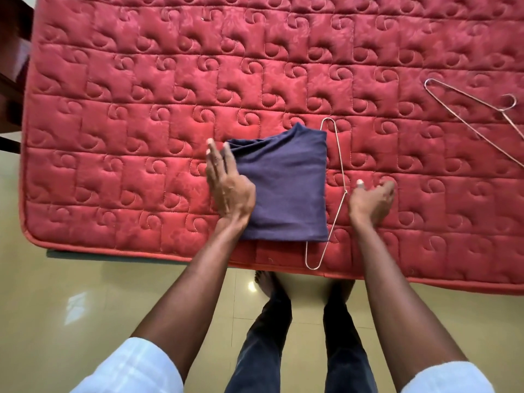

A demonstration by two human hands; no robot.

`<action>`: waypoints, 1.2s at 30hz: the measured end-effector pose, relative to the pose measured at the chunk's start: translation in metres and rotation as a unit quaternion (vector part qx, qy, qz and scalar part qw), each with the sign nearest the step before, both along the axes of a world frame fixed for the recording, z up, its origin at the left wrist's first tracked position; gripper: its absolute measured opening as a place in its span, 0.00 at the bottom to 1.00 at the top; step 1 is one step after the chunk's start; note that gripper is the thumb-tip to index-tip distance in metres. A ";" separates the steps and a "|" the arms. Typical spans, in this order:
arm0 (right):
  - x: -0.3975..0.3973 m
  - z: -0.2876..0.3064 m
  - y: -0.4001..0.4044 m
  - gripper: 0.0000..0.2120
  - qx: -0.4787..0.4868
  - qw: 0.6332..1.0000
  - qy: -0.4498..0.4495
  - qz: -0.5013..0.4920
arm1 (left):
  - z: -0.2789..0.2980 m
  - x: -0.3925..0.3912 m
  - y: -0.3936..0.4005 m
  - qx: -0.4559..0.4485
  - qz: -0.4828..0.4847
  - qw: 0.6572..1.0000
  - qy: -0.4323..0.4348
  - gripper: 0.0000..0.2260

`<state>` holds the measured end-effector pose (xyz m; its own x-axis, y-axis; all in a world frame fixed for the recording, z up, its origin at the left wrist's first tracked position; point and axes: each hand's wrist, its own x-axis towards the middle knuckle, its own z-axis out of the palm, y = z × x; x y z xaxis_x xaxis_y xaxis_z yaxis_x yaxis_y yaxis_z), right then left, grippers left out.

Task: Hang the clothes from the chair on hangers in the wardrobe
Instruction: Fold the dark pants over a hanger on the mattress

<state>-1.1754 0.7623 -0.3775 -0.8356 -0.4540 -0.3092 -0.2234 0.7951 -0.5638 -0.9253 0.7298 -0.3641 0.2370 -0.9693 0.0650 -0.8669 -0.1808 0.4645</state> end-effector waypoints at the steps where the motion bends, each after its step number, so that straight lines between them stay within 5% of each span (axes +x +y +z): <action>1: 0.011 0.006 0.001 0.18 -0.041 0.995 0.077 0.057 | 0.001 -0.009 -0.002 -0.017 -0.054 0.998 -0.003 0.29; 4: 0.059 0.007 0.008 0.21 -0.107 0.945 0.135 0.276 | -0.016 -0.034 -0.011 0.003 -0.238 0.970 -0.039 0.22; 8: 0.089 -0.025 0.043 0.28 0.002 0.857 0.193 0.479 | -0.056 -0.020 -0.023 0.082 -0.309 0.936 -0.147 0.24; 10: 0.078 -0.048 0.066 0.30 0.030 0.833 0.207 0.512 | -0.069 -0.011 -0.027 0.083 -0.323 0.926 -0.174 0.25; 16: 0.071 -0.062 0.087 0.33 0.056 0.844 0.181 0.502 | -0.075 -0.016 -0.031 0.142 -0.302 0.925 -0.184 0.30; 20: 0.074 -0.036 0.084 0.31 -0.010 0.900 0.114 0.421 | -0.055 -0.030 -0.032 0.157 -0.274 0.929 -0.195 0.29; 23: 0.058 -0.018 0.068 0.22 -0.090 0.983 0.051 0.152 | -0.045 -0.049 -0.019 0.082 -0.295 0.937 -0.171 0.27; 25: 0.041 -0.018 0.047 0.16 -0.034 0.998 -0.059 0.008 | -0.047 -0.062 -0.010 0.074 -0.333 0.930 -0.139 0.27; 29: 0.025 -0.032 0.016 0.15 0.021 0.983 -0.170 -0.058 | -0.060 -0.078 -0.001 0.159 -0.334 0.914 -0.166 0.29; 36: 0.015 -0.020 0.007 0.12 -0.158 0.891 -0.414 -0.102 | -0.063 -0.076 -0.002 0.177 -0.340 0.905 -0.183 0.31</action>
